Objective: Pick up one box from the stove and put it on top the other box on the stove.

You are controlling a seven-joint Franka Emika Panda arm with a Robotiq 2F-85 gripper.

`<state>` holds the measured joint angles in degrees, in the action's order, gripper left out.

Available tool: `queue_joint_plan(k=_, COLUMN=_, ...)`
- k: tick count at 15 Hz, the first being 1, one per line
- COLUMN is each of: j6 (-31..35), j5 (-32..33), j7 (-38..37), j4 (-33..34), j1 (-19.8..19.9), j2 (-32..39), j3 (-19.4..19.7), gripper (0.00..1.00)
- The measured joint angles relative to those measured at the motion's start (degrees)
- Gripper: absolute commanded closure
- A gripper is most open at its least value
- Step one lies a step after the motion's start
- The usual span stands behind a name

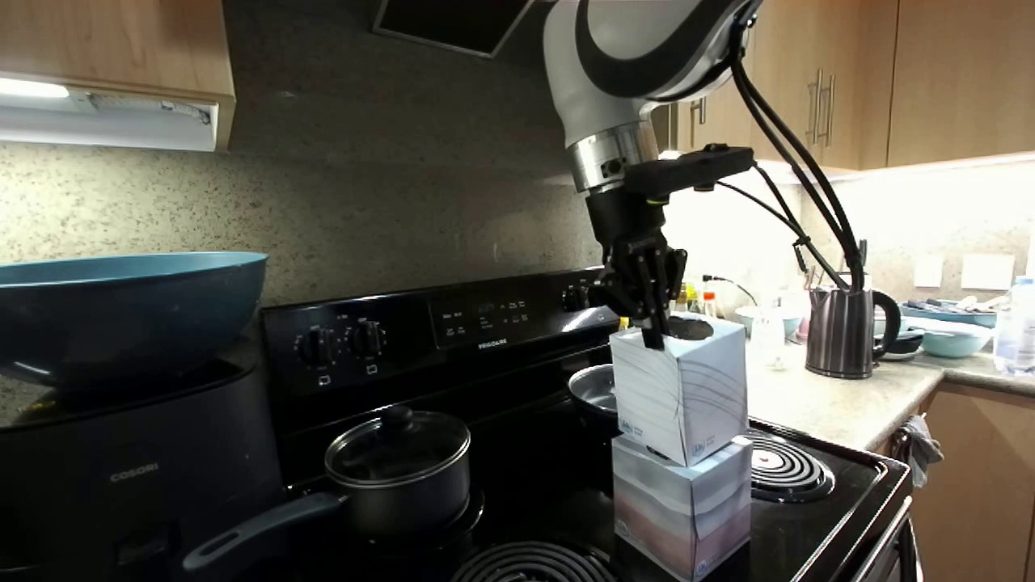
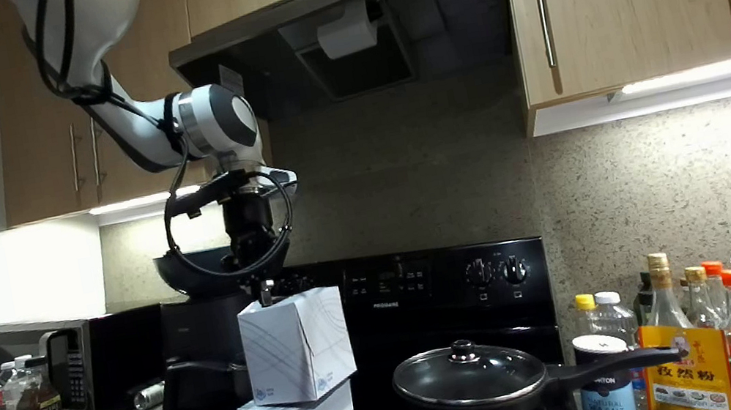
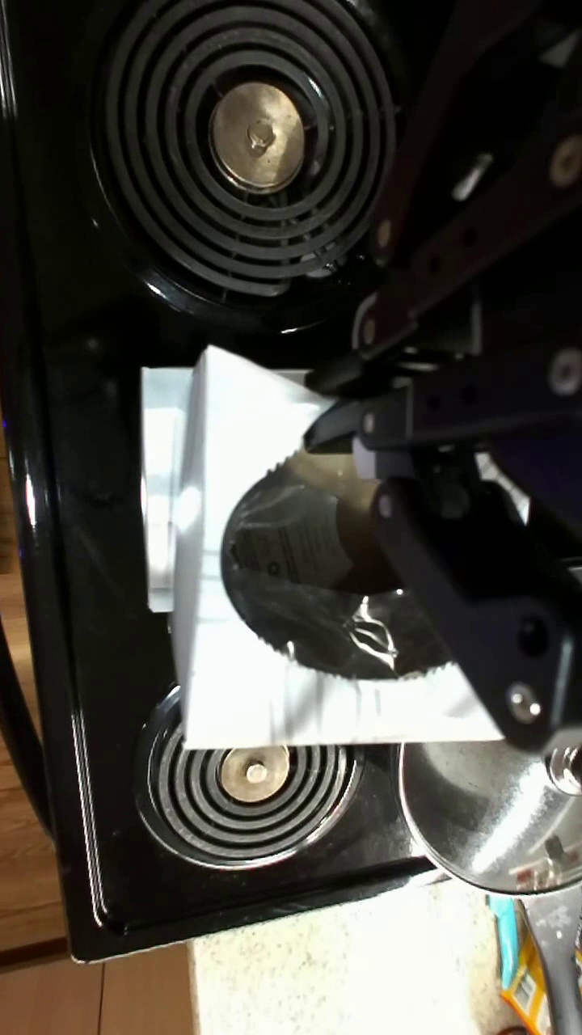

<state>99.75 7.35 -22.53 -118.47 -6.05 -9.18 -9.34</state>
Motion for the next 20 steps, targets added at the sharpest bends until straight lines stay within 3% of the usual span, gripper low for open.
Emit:
queue_joint_plan(k=11, j6=4.37, j5=-1.30, j7=1.84, j4=0.03, j1=-0.60, j2=-0.03, j3=-0.12, gripper=0.92)
queue_joint_plan(k=20, j6=4.31, j5=-4.51, j7=1.84, j4=-0.45, j1=-0.84, j2=-0.58, j3=0.26, gripper=0.92)
